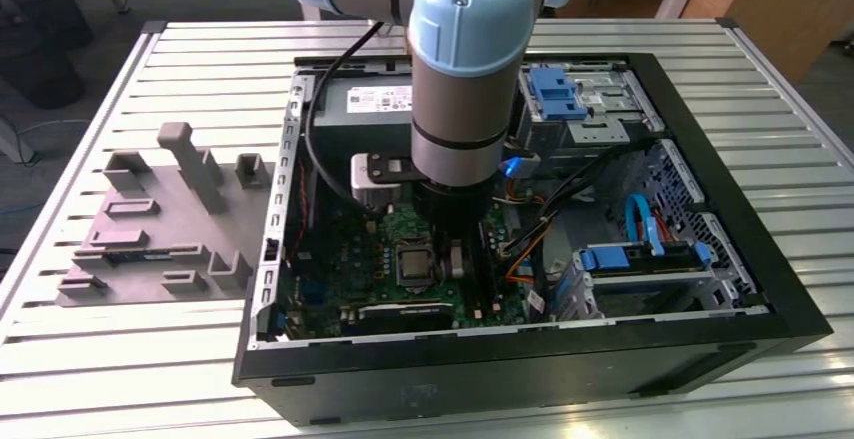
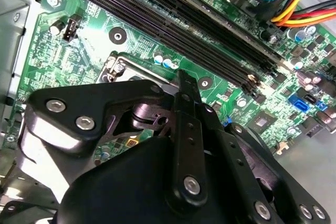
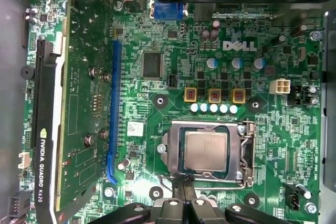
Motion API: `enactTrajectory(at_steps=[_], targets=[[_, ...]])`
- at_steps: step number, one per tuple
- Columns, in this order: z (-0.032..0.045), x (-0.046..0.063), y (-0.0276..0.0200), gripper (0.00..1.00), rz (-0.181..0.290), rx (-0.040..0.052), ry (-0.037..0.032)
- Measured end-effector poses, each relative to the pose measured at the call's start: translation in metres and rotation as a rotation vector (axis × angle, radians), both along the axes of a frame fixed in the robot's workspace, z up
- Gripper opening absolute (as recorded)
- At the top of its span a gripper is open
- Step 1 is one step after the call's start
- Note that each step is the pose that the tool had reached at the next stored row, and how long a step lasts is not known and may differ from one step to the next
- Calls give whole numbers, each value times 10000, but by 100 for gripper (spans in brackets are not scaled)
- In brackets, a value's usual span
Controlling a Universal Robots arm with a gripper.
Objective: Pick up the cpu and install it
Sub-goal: 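Install the first cpu locking lever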
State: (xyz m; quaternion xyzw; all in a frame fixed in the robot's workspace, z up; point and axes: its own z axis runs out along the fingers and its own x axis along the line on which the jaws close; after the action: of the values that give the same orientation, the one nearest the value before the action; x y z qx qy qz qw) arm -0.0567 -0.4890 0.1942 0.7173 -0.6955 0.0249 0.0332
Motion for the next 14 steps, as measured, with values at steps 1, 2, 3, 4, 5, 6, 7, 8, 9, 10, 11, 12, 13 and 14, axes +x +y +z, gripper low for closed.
enactTrajectory(at_steps=[1, 2, 3, 4, 5, 6, 7, 8, 9, 10, 11, 12, 13, 14], targets=[[-1, 0, -1, 11, 25, 0, 0], [-2, 0, -2, 11, 45, -1, 1], [-5, -1, -3, 11, 67, 0, 0], [-8, -1, -4, 11, 88, 1, 0], [-11, -1, -6, 11, 109, 1, 0], [-13, 0, -9, 11, 124, 0, 1], [-16, 0, -12, 11, 136, -1, 1], [-20, -1, -14, 11, 148, 0, 0], [-24, 0, -17, 11, 161, 0, 0], [-27, 0, -20, 11, 176, -2, 1], [-30, -1, -24, 11, 190, -2, 1], [-33, -1, -26, 11, 205, -1, 2], [-36, -1, -29, 11, 221, 1, 1], [-37, 0, -29, 11, 236, 4, 1]])
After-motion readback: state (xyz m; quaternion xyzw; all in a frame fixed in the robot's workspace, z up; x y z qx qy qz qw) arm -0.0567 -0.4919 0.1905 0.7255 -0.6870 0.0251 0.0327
